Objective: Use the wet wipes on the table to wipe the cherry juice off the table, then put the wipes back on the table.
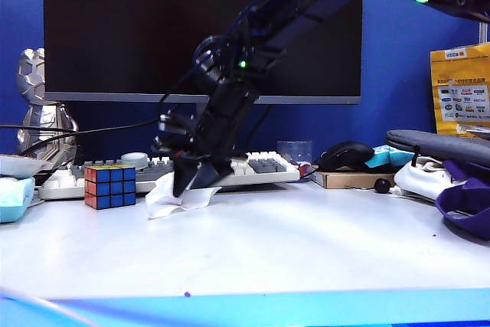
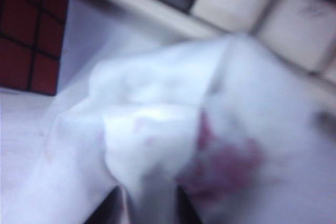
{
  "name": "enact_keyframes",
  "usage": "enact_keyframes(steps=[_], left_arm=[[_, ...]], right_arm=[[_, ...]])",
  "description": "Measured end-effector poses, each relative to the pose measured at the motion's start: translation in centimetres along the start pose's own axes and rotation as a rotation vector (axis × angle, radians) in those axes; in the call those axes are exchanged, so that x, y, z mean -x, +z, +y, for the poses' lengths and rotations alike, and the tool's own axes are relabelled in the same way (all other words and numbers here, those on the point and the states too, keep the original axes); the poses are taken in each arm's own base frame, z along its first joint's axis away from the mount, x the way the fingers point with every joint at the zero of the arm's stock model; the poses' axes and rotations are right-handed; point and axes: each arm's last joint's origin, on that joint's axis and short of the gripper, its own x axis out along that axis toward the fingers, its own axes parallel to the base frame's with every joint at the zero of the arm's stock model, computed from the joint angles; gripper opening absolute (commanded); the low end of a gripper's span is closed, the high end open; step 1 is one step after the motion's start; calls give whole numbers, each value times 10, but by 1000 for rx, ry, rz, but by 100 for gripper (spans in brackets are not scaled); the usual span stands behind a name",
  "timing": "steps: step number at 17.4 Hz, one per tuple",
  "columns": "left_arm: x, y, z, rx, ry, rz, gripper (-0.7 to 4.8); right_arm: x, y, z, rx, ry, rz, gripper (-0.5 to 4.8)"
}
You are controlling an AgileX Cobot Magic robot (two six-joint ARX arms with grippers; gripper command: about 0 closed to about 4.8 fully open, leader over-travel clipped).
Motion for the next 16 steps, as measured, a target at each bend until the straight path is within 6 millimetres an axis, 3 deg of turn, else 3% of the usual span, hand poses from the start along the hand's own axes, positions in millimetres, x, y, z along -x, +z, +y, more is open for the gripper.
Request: enact_keyframes(steps=[4,6,9,16], left_arm=[[0,0,0,0,0,0,-2],[0,0,0,0,0,0,-2],[0,0,0,0,0,0,-2],[0,0,0,0,0,0,-2]], right_arm=[[36,26,6,18,-20,-84,167],[42,26,9,13,5,-50,167],[38,13,15,-11,72,71,167],[29,11,32,10,166,81,172]])
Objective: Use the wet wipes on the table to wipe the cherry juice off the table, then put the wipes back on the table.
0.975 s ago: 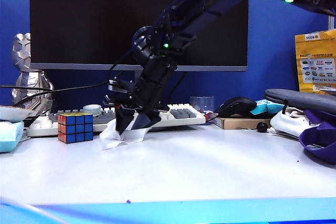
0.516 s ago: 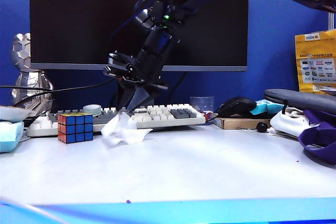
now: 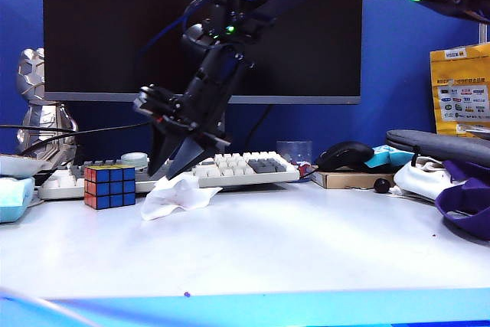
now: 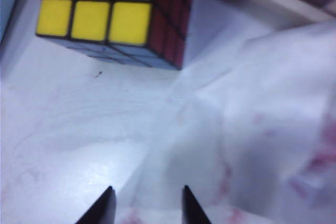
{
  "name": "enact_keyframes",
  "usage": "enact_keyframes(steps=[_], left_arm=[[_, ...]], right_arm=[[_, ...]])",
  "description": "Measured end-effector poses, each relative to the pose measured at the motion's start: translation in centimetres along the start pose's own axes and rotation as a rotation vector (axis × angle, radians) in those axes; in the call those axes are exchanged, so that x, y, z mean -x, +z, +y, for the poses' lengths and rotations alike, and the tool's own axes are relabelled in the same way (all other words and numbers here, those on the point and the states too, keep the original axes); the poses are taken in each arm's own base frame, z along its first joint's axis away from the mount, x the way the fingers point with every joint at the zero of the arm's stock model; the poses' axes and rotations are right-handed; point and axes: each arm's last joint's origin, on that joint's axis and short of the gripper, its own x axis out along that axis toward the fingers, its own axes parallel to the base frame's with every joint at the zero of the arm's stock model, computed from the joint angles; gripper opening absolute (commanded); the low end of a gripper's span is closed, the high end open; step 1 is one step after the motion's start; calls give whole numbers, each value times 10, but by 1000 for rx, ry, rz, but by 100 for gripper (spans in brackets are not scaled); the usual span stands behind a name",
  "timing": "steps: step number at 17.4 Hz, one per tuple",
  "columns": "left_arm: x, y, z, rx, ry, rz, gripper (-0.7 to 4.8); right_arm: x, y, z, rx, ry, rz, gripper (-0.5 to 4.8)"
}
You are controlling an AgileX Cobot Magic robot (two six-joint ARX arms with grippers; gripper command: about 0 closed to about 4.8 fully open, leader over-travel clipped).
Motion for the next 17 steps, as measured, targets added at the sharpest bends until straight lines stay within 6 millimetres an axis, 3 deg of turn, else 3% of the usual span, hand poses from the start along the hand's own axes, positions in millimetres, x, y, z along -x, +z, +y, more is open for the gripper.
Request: enact_keyframes(steps=[3,4,5,6,12,14,17], left_arm=[[0,0,0,0,0,0,-2],[0,0,0,0,0,0,-2],[0,0,0,0,0,0,-2],[0,0,0,0,0,0,-2],[0,0,0,0,0,0,-2],[0,0,0,0,0,0,-2],[0,0,0,0,0,0,-2]], right_arm=[[-18,-8,0,-5,-61,57,165],[-24,-11,-2,-9,-97,84,127],[-26,-13,-3,-10,-121,97,20],[-27,-14,-4,-10,-154,104,-5],[-30,-9,-15,-4,-381,54,-6],[-30,-7,-23,-9,-394,17,-6],[-31,-6,-22,-10,-281,-2,-6]])
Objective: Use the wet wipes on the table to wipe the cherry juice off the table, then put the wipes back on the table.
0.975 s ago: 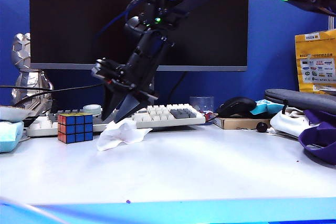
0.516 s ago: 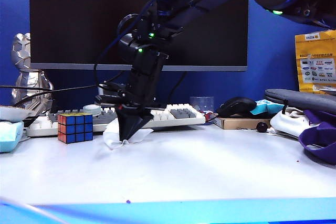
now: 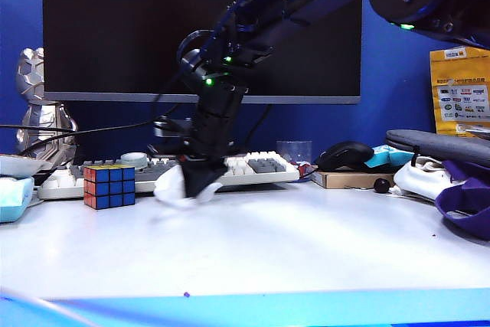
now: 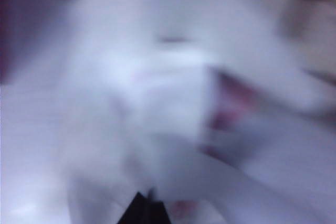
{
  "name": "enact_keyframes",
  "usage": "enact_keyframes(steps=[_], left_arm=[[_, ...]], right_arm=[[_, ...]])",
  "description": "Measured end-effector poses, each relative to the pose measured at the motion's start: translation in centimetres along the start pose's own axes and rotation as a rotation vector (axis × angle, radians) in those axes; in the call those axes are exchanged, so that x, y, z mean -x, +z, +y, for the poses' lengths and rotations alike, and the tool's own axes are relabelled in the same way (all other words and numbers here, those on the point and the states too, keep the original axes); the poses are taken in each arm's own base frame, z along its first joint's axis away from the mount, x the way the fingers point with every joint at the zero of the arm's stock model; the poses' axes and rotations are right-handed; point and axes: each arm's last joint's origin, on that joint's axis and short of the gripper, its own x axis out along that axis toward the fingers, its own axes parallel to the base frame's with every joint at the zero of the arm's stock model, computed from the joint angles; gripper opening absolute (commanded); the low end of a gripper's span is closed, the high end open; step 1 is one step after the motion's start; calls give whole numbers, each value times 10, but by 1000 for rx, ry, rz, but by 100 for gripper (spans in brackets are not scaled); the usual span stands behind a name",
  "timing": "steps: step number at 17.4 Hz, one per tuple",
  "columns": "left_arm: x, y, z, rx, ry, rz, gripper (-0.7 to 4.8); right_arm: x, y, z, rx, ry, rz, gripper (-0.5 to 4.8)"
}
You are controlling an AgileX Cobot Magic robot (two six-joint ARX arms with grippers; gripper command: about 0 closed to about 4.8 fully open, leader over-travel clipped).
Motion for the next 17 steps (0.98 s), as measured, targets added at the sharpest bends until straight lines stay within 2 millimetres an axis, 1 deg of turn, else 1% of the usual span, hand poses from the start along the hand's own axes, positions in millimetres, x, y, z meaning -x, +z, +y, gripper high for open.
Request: enact_keyframes(steps=[1,4,5,7,9,10,11,12,14,16,17], left_arm=[[0,0,0,0,0,0,-2],[0,0,0,0,0,0,-2],[0,0,0,0,0,0,-2],[0,0,0,0,0,0,-2],[0,0,0,0,0,0,-2],[0,0,0,0,0,0,-2],[0,0,0,0,0,0,-2],[0,0,0,0,0,0,-2],[0,0,0,0,0,0,-2],[0,0,0,0,0,0,-2],[0,0,0,0,0,0,-2]], right_arm=[[-3,-2,6,8,92,7,-6],[-3,-4,20,62,201,32,-6],[-3,-4,24,75,205,35,-6],[-3,-3,24,70,112,37,-6],[-1,-3,14,19,-11,40,-6],[0,-3,4,-18,-55,44,-6],[3,-5,-11,-70,-100,56,-6],[5,-7,-22,-108,-133,65,-6],[7,-9,-34,-139,-176,72,-6],[7,-9,-37,-142,-187,72,-6],[7,-9,-35,-124,-154,72,-6]])
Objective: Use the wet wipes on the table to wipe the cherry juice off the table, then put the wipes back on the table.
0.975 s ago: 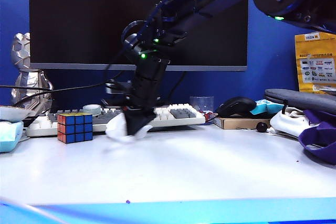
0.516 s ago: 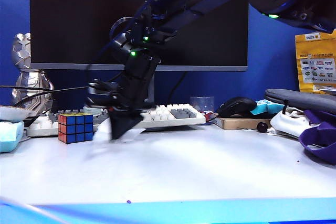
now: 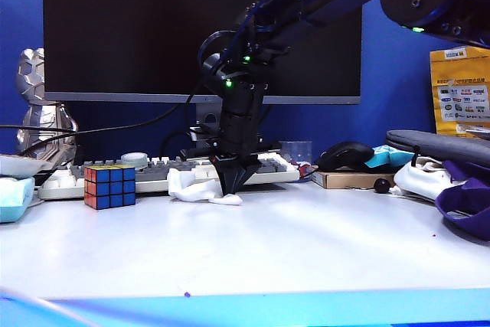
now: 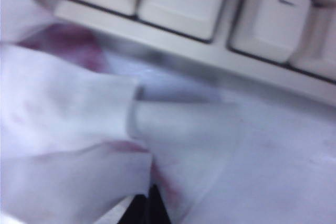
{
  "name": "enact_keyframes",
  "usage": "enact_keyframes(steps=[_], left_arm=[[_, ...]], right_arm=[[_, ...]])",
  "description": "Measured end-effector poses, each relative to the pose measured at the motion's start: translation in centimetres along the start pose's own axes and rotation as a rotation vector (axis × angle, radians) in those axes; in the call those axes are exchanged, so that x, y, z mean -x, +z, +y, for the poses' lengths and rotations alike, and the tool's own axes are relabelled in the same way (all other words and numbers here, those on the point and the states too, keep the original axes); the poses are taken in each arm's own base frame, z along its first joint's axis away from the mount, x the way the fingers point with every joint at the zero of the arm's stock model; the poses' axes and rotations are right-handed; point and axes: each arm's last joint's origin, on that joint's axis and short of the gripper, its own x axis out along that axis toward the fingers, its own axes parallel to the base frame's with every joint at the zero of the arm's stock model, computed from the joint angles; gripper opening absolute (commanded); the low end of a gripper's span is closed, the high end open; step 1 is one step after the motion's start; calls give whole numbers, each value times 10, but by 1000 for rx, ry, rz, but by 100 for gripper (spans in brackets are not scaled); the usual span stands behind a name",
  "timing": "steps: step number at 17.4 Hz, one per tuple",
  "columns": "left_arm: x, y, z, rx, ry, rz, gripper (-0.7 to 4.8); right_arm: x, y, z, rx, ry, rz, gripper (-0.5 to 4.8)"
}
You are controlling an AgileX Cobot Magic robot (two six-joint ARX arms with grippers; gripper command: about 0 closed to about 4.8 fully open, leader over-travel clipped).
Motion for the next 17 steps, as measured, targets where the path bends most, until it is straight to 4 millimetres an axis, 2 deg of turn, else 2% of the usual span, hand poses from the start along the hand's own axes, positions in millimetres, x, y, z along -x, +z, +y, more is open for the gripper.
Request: enact_keyframes(steps=[2,3,5,7,9,12,17], left_arm=[[0,0,0,0,0,0,-2],[0,0,0,0,0,0,-2],[0,0,0,0,0,0,-2],[0,0,0,0,0,0,-2],[0,0,0,0,0,0,-2],[0,0,0,0,0,0,-2],[0,0,0,0,0,0,-2]], right_arm=[[0,0,4,33,93,-2,-6],[0,0,12,62,136,-3,11],[2,-1,34,127,163,-10,135],[3,-1,46,150,178,-18,136],[2,1,40,144,164,-30,171],[4,3,38,140,126,-39,176],[40,24,37,143,133,-185,176]])
